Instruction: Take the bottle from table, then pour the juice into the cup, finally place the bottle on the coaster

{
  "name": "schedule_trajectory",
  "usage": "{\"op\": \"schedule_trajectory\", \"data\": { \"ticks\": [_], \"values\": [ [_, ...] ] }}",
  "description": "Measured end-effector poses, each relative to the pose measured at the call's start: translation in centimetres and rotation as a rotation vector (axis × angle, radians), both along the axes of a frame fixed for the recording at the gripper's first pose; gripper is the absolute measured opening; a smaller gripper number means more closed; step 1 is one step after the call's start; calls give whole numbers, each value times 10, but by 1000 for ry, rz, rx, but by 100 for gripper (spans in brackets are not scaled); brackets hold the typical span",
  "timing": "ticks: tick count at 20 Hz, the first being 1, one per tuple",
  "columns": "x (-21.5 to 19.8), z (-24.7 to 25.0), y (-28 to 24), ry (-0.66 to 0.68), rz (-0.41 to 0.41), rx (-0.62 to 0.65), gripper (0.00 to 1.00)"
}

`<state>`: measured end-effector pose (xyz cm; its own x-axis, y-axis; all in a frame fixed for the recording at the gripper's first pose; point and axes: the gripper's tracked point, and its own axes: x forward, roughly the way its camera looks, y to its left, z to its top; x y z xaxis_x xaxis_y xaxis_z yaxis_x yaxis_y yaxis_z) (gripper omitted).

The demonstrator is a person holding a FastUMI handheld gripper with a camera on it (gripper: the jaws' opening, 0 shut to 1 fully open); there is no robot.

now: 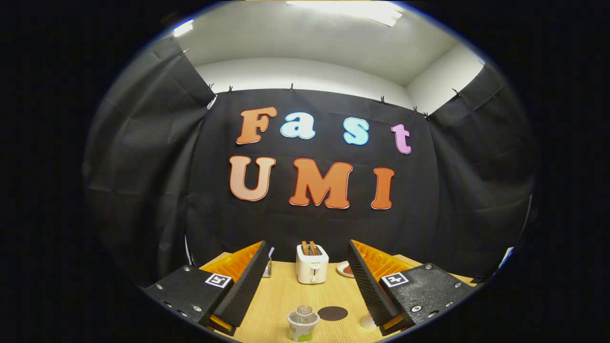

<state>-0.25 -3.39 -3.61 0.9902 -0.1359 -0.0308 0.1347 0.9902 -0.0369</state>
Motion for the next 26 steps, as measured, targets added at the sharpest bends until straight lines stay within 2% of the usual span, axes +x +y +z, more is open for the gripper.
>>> {"op": "schedule_trajectory", "data": {
  "ticks": [9,14,20,26],
  "values": [
    [-3,-64,3,44,-43,-41,98],
    [-5,-116,9,81,-42,6,98],
    [-3,-175,8,164,-70,-9,98],
    [-1,-243,7,285,-78,65,99]
  ]
}}
